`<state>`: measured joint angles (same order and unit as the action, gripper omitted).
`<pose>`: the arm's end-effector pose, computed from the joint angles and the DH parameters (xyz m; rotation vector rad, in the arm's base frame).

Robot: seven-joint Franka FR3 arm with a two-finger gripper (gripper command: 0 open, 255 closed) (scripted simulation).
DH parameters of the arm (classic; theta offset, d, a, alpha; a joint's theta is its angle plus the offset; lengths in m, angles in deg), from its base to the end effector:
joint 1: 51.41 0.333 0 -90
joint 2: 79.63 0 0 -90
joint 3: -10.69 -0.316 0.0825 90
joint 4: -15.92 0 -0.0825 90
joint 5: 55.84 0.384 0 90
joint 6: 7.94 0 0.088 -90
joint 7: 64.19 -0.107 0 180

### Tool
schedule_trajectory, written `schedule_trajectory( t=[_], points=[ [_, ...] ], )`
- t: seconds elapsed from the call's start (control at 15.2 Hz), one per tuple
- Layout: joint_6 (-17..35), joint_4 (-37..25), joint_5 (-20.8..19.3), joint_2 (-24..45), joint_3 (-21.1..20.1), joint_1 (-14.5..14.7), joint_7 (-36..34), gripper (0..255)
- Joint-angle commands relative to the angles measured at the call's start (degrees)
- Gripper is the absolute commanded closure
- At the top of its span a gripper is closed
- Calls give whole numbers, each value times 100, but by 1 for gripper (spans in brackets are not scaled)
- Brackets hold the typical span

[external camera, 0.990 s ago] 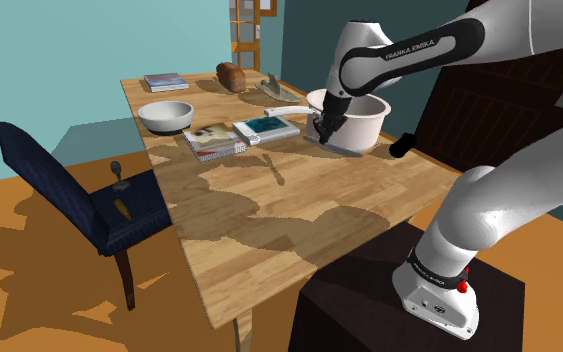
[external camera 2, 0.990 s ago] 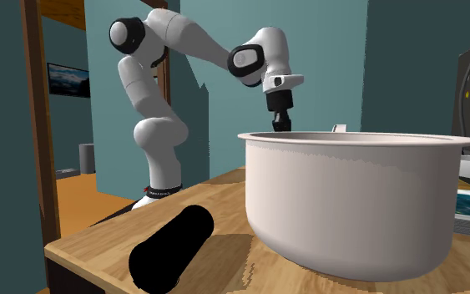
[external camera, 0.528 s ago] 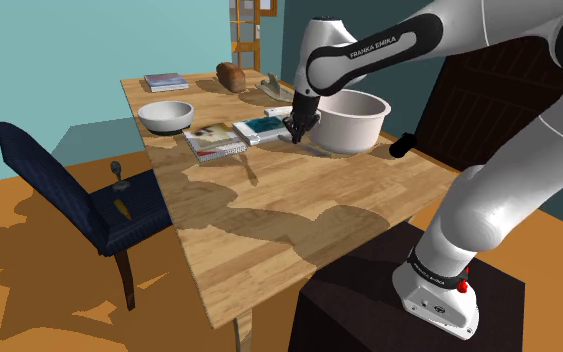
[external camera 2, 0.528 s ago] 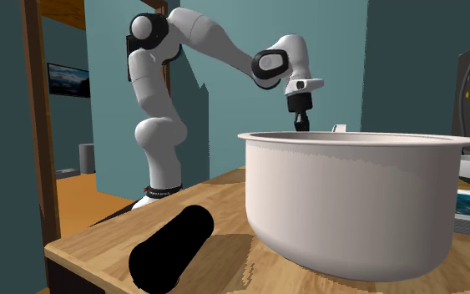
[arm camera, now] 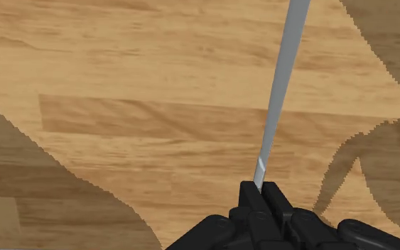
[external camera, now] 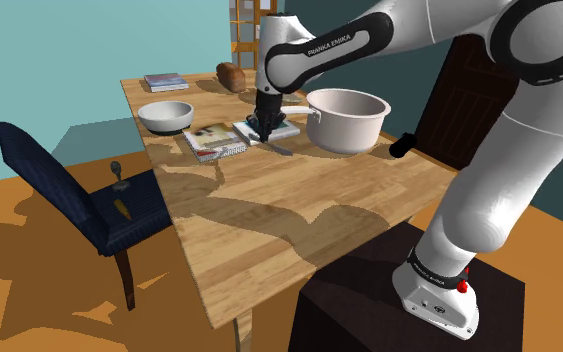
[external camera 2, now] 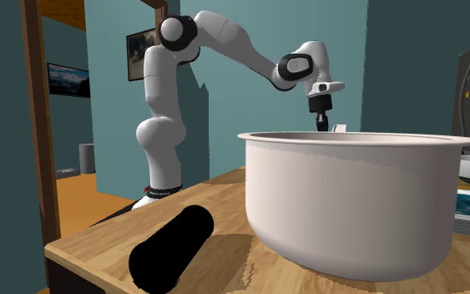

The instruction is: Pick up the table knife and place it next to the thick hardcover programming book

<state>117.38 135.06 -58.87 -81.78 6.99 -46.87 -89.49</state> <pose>0.5473 0.0776 0.4580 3.1002 -0.4214 0.2395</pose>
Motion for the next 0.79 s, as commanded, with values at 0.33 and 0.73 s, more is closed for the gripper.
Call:
schedule_trajectory(
  t=[0.33,0.73],
  points=[
    [-393,-1675,-227,1323,-245,300,-617,255],
    [-1023,-3585,-445,2643,-335,656,-1029,255]
  ],
)
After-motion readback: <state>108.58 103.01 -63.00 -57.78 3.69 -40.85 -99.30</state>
